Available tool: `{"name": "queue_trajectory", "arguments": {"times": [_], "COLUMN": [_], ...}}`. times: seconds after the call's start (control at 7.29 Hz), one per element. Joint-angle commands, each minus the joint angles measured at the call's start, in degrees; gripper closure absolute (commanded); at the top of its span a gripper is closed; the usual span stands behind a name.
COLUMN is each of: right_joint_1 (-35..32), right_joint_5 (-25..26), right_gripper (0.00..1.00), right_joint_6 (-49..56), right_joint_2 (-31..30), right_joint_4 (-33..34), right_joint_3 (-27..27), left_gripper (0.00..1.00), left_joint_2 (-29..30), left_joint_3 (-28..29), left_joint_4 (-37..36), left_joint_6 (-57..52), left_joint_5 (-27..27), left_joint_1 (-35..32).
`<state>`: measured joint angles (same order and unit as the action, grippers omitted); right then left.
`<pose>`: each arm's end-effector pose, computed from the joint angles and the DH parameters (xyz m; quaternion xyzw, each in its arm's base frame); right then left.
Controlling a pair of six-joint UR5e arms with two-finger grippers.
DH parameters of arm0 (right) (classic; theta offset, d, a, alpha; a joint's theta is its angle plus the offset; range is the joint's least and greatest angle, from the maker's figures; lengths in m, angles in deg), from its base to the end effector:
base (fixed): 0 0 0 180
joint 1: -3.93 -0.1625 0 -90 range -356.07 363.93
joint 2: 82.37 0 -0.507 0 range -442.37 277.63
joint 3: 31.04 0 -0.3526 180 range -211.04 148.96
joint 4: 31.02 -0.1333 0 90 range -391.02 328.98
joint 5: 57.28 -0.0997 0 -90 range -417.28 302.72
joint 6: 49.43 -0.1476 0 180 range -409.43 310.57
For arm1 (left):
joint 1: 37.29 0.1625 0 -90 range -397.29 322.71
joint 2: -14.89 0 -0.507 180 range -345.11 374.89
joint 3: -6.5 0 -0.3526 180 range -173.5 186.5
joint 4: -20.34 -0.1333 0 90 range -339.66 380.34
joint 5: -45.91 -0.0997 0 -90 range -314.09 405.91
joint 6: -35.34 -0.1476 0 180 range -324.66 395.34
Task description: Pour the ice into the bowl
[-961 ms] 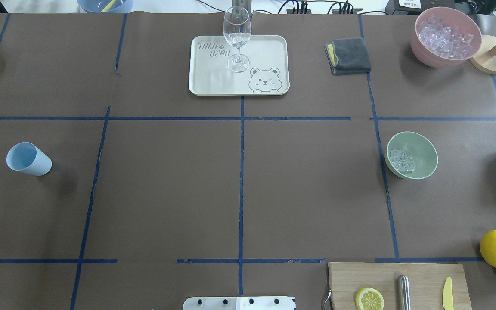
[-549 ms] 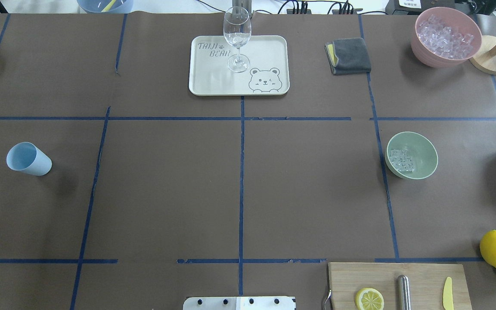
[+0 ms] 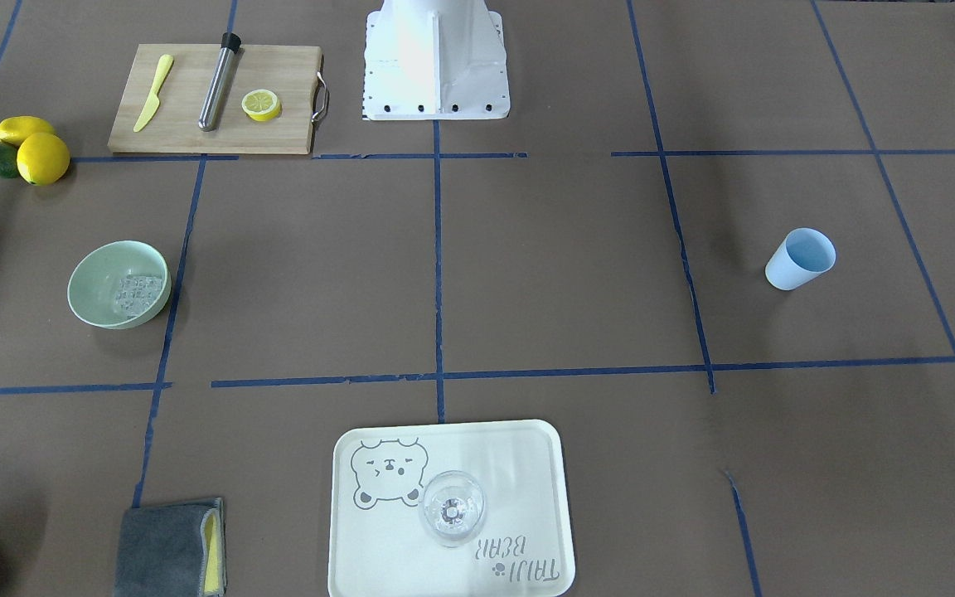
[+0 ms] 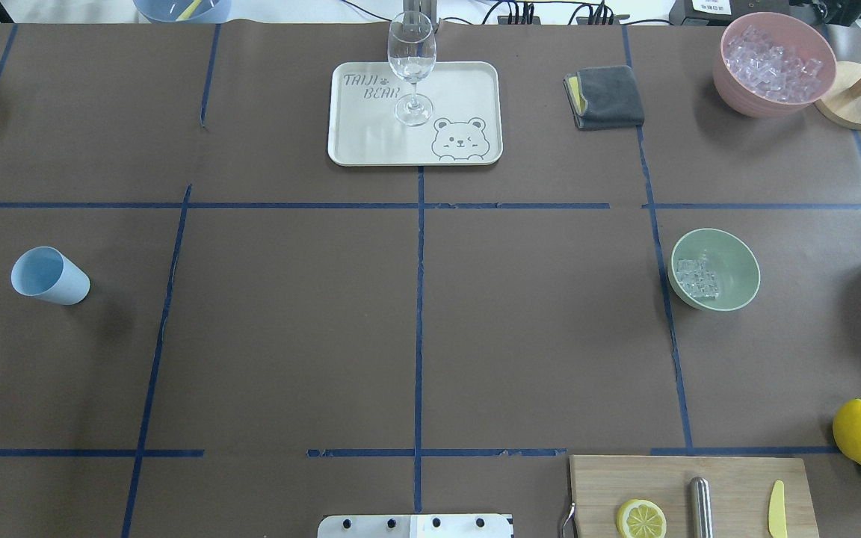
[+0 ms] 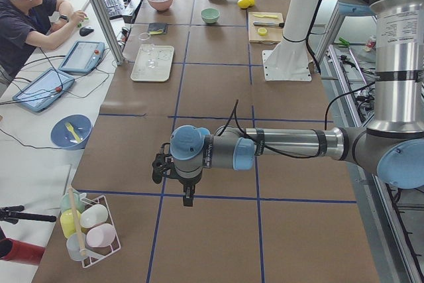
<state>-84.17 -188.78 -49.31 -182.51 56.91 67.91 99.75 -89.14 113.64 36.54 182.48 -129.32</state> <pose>0.0234 -0.3656 0.7779 0.0017 -0.3543 -0.0192 0.9349 -0.0407 -0.4122 0.7590 0.0333 0.3949 -0.0128 0.9180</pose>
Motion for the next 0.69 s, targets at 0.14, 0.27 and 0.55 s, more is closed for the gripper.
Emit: {"name": "queue_trajectory", "arguments": {"times": [0.14,0.27,0.55], "right_joint_1": [0.04,0.04,0.04], "right_joint_5": [0.45,0.45,-0.68], "right_gripper": [0.0,0.0,0.0], "right_joint_6": [0.22,0.14,-0.21], "right_joint_2": [-0.24,0.29,0.29], "right_joint_4": [-0.92,-0.84,-0.75], "right_joint_3": [-2.34,-2.44,-2.27], "left_gripper": [0.0,0.0,0.0], "left_joint_2": [0.04,0.04,0.04], "left_joint_3": [-0.07,-0.07,-0.16], "left_joint_4": [-0.05,-0.23,-0.05], "left_joint_6": [0.03,0.03,0.03], "left_joint_5": [0.0,0.0,0.0], "left_joint_1": [0.09,0.09,0.09]}}
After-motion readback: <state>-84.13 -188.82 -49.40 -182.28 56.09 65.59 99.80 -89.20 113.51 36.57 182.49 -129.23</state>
